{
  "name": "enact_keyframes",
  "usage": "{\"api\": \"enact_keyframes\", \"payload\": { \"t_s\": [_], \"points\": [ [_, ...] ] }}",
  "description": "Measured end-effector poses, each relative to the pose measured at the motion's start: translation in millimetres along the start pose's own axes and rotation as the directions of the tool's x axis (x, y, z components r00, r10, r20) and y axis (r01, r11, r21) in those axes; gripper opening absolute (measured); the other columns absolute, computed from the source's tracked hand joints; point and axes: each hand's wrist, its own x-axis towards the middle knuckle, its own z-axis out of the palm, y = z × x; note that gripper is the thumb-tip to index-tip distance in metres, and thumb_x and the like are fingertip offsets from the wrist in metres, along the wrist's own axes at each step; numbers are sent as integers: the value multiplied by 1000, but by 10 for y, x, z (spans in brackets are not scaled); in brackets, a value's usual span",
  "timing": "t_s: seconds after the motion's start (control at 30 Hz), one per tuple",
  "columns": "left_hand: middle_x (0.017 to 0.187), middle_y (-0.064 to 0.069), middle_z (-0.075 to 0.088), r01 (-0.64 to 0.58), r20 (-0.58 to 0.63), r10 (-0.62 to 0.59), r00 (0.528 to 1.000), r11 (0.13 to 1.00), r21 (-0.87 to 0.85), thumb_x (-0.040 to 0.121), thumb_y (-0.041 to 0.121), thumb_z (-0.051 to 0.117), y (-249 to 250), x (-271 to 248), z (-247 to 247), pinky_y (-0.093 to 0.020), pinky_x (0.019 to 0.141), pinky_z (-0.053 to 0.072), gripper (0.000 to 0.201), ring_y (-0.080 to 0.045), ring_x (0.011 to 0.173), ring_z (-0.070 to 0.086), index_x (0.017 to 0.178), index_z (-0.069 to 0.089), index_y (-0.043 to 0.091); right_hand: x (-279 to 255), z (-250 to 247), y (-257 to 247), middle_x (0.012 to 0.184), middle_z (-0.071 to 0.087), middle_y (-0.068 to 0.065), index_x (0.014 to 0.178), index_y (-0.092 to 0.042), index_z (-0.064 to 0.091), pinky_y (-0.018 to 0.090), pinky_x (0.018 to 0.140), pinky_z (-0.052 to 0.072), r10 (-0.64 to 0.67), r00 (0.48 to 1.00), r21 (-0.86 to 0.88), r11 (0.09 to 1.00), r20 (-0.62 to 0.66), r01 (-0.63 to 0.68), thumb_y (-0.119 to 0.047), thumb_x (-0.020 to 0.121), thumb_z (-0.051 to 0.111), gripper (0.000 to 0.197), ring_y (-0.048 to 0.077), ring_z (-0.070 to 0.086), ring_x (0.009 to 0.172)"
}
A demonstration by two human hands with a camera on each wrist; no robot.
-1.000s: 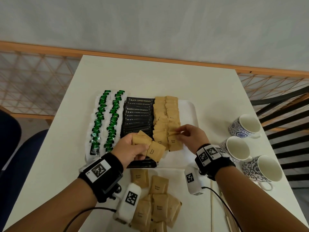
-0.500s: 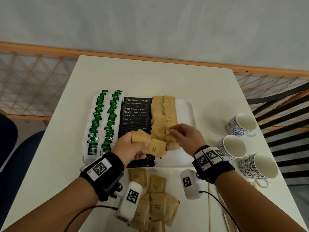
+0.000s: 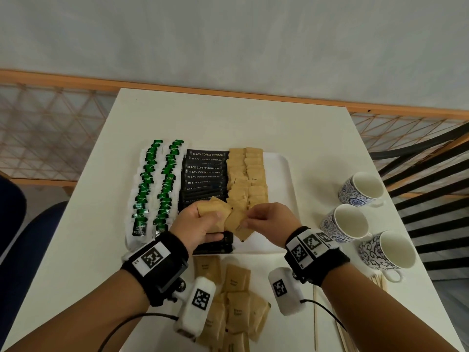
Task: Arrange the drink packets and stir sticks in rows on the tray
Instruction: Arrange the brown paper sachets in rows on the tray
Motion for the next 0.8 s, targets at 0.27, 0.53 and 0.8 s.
{"api": "enact_keyframes", "payload": {
  "t_s": [0.27, 0.53, 0.8],
  "points": [
    [106, -14, 61, 3, -91, -7, 996, 999, -41, 96, 4, 49, 73, 59, -158, -30, 69, 60, 16, -26, 88, 67, 110, 53, 10, 75, 82, 147, 70, 67, 2, 89, -16, 64, 18, 47, 48, 165, 986, 38, 986, -30, -164, -23, 81, 70, 12, 9, 56, 56],
    [102, -9, 70, 4, -59, 1, 998, 997, 81, 87, 2, 63, 25, 70, -161, -32, 70, 55, 19, -26, 92, 67, 100, 64, 16, 152, 162, 75, 76, 66, -1, 70, -24, 56, 31, 64, 55, 164, 979, -16, 986, -122, -168, -29, 76, 68, 14, 16, 59, 65],
    [94, -6, 70, 14, -62, -5, 998, 988, 152, 87, 0, 61, -24, 42, -114, -29, 61, 50, 21, -21, 82, 65, 95, 63, 19, 124, 159, 57, 80, 69, 0, 72, -19, 54, 29, 65, 51, 119, 982, -169, 975, -149, -144, -34, 79, 66, 20, 17, 63, 76]
  ]
}}
